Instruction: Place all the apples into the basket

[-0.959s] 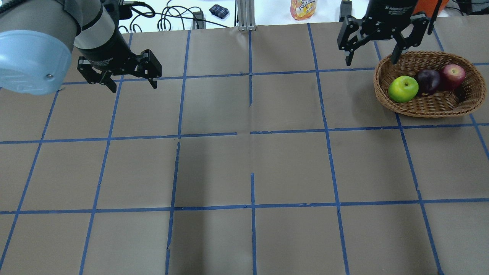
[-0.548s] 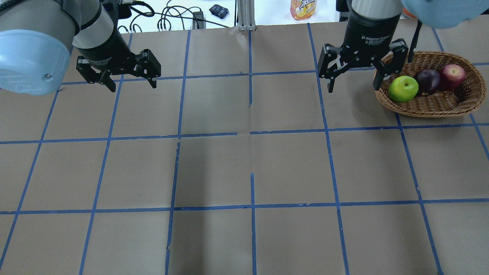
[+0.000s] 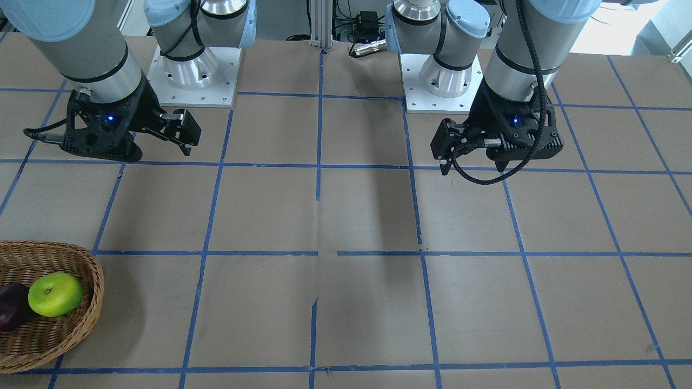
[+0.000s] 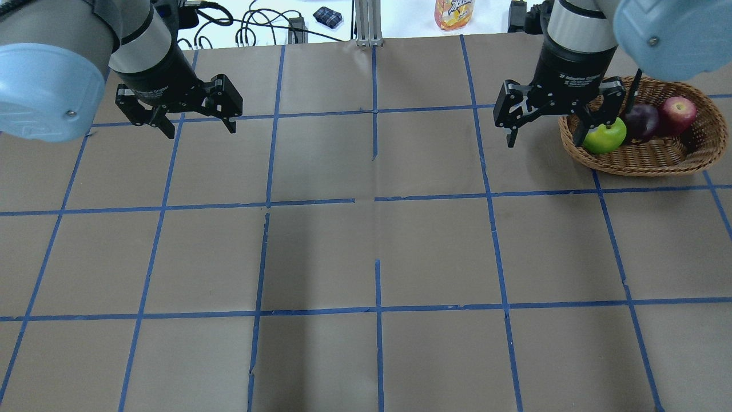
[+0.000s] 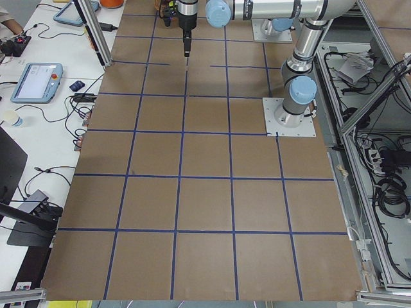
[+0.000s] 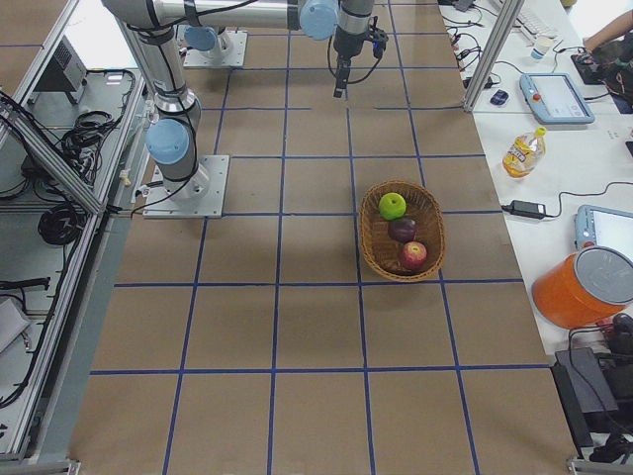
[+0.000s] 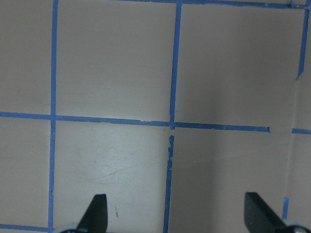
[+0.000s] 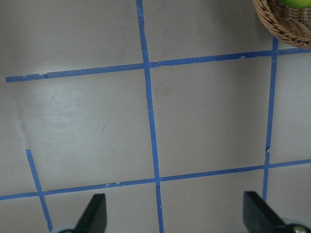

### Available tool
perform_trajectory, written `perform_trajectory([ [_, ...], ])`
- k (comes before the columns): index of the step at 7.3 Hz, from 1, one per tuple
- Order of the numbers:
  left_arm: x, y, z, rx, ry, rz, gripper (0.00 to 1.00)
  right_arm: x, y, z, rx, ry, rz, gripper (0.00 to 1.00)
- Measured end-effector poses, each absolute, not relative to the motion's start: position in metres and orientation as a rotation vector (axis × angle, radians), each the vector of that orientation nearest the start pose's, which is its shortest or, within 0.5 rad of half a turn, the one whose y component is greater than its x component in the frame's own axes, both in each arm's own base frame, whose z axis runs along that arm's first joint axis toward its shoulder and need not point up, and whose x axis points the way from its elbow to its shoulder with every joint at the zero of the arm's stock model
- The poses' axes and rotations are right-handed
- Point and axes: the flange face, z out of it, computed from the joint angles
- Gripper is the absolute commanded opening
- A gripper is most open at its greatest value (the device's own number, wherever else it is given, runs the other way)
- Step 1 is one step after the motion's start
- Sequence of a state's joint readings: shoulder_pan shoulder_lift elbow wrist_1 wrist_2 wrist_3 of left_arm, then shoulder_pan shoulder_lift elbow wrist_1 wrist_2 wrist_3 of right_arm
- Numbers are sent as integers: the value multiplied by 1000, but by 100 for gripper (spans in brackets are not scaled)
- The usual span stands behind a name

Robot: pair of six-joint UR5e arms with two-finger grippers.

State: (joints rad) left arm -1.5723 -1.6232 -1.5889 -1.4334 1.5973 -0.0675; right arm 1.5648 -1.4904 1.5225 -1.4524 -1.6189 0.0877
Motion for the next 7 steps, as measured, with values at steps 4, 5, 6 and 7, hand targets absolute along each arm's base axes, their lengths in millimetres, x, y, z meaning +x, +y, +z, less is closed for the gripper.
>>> perform_trajectory([
  [4, -132, -520, 463, -102, 3111, -78, 100, 115, -487, 493, 153, 3184, 144, 100],
  [5, -132, -520, 464, -102, 3111, -80, 100, 115, -482, 497, 157, 3184, 135, 100],
  [6, -132, -520, 465, -102, 3110, -81, 100, 115, -480, 498, 153, 3184, 137, 100],
  [7, -132, -519, 465, -102, 3110, -82, 100, 115, -479, 498, 147, 3174, 142, 100],
])
